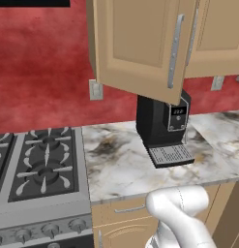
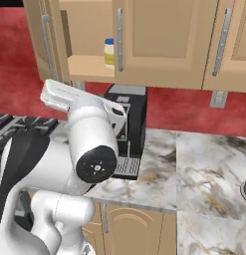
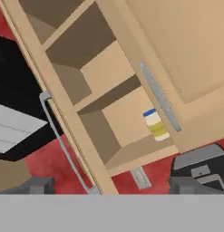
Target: The dining table condiment station is running low on mayonnaise. Refill the condiment station by opening the cabinet and taking the mayonnaise from the cabinet and placing it on the dining table.
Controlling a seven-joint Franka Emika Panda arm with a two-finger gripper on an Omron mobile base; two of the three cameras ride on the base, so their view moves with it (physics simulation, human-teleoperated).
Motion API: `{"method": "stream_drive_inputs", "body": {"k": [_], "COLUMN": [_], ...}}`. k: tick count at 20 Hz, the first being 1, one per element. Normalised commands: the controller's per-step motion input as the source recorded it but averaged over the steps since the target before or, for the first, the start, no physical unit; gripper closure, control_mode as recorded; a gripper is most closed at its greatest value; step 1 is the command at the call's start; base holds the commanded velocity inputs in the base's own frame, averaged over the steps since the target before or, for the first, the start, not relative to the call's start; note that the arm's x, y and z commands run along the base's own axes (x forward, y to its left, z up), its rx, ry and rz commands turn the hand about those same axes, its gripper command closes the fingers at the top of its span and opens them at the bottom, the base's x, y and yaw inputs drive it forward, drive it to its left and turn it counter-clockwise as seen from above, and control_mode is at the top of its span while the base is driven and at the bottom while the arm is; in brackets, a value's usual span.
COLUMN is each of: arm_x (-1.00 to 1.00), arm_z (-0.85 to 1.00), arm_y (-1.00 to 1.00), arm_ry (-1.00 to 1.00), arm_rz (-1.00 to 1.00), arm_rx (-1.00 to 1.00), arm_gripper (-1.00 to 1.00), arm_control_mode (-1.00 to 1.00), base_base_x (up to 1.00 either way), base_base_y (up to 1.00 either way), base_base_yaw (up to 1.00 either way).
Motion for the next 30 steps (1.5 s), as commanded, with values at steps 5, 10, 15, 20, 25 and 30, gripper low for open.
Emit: {"method": "stream_drive_inputs", "body": {"k": [5,10,15,20,25,30], "arm_x": [0.71,0.95,0.65,0.4,0.21,0.0], "arm_z": [-0.3,-0.17,-0.13,-0.16,-0.08,0.0], "arm_y": [-0.07,0.02,0.0,0.23,0.49,0.66], "arm_ry": [0.23,0.2,0.08,0.03,0.07,0.08], "arm_rz": [0.04,0.06,0.2,0.23,0.23,0.21], "arm_rx": [0.15,0.09,0.1,0.08,0.04,0.0], "arm_gripper": [-1.0,-1.0,-1.0,-1.0,-1.0,-1.0], "arm_control_mode": [-1.0,-1.0,-1.0,-1.0,-1.0,-1.0], "base_base_x": [0.0,0.0,0.0,0.0,0.0,0.0], "base_base_y": [0.0,0.0,0.0,0.0,0.0,0.0], "base_base_yaw": [0.0,0.0,0.0,0.0,0.0,0.0]}}
